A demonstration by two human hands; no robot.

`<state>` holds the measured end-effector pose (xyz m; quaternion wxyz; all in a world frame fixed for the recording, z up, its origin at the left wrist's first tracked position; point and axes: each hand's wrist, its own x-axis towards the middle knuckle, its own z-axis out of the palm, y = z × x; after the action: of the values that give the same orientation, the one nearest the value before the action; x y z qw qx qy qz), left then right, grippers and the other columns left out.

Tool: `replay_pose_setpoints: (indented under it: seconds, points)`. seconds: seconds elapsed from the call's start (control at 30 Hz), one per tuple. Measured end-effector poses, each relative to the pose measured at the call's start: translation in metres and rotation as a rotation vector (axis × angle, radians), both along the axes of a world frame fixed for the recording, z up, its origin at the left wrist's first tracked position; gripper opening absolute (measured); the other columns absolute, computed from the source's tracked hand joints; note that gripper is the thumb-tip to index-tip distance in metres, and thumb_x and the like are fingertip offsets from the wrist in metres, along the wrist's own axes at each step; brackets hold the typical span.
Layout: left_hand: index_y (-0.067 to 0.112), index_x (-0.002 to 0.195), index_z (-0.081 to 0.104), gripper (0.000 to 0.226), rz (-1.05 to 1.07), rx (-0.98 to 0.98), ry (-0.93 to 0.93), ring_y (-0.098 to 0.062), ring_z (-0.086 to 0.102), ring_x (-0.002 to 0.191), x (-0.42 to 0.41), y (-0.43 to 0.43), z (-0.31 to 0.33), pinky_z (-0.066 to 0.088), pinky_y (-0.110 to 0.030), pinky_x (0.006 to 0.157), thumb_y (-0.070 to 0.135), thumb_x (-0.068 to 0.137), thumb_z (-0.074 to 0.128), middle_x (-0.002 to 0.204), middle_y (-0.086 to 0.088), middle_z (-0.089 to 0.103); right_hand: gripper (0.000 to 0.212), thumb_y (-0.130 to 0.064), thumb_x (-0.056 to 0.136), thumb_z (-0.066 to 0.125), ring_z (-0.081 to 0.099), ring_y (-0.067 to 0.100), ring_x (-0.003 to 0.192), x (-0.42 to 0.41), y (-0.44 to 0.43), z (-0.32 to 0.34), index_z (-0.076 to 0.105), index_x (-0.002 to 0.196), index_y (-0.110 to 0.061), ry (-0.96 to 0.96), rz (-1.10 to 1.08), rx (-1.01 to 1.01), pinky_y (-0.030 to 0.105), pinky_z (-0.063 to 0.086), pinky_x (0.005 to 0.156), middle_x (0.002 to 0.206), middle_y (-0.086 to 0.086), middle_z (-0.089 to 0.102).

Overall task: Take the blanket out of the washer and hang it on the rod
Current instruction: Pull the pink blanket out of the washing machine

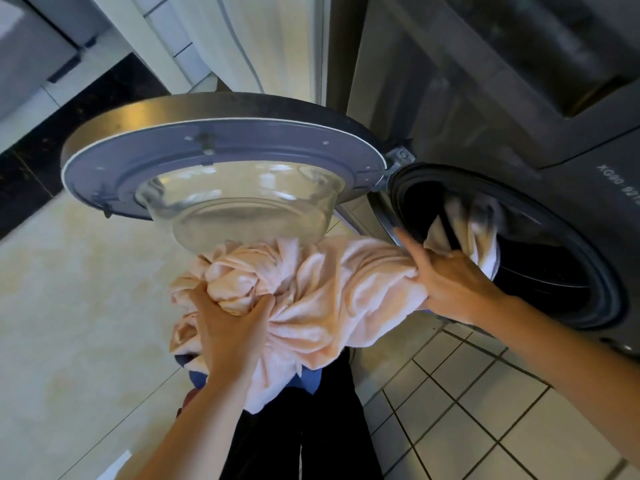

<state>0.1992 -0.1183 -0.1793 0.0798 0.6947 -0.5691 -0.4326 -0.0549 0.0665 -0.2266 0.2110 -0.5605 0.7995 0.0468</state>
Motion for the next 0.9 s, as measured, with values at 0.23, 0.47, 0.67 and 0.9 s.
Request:
replay_pose_setpoints:
  seconds: [0.23,0.47,0.67,0.9]
  points:
    - [0.023,0.124,0.031,0.072,-0.107,-0.053,-0.068,-0.023,0.046,0.094,-0.008,0.010,-0.001,0.040,-0.036,0.075,0.030,0.068,0.075,0.109,0.001,0.047,0.082,-0.036,0.077,0.051,0.058,0.029,0.088,0.048,-0.011,0.042,0.008,0.147,-0.031,-0.139,0.025,-0.130,0.042,0.048,0.079,0.103,0.001,0.049]
    - [0.022,0.119,0.031,0.071,-0.113,0.007,-0.045,-0.023,0.049,0.089,-0.015,0.022,0.001,0.043,-0.037,0.074,0.031,0.066,0.077,0.107,-0.003,0.053,0.088,-0.008,0.051,0.075,0.067,0.033,0.091,0.098,-0.032,0.059,0.034,0.128,-0.012,-0.263,-0.004,-0.292,0.045,0.052,0.078,0.112,0.012,0.064]
    - [0.029,0.120,0.031,0.075,-0.048,0.054,0.038,-0.023,0.054,0.103,-0.017,0.025,0.000,0.047,-0.042,0.085,0.035,0.065,0.080,0.115,0.000,0.054,0.083,-0.003,0.056,0.075,0.062,0.030,0.102,0.121,-0.039,0.052,0.032,0.125,-0.018,-0.440,-0.053,-0.324,0.041,0.048,0.089,0.118,0.009,0.062]
    - [0.040,0.114,0.026,0.071,0.018,0.067,0.028,-0.024,0.053,0.104,-0.004,0.017,0.005,0.048,-0.044,0.086,0.034,0.062,0.075,0.113,0.004,0.053,0.099,-0.019,0.077,0.072,0.018,0.001,0.134,0.107,-0.029,0.036,0.000,0.141,-0.045,-0.807,-0.287,-0.156,0.026,0.025,0.110,0.142,-0.021,0.009]
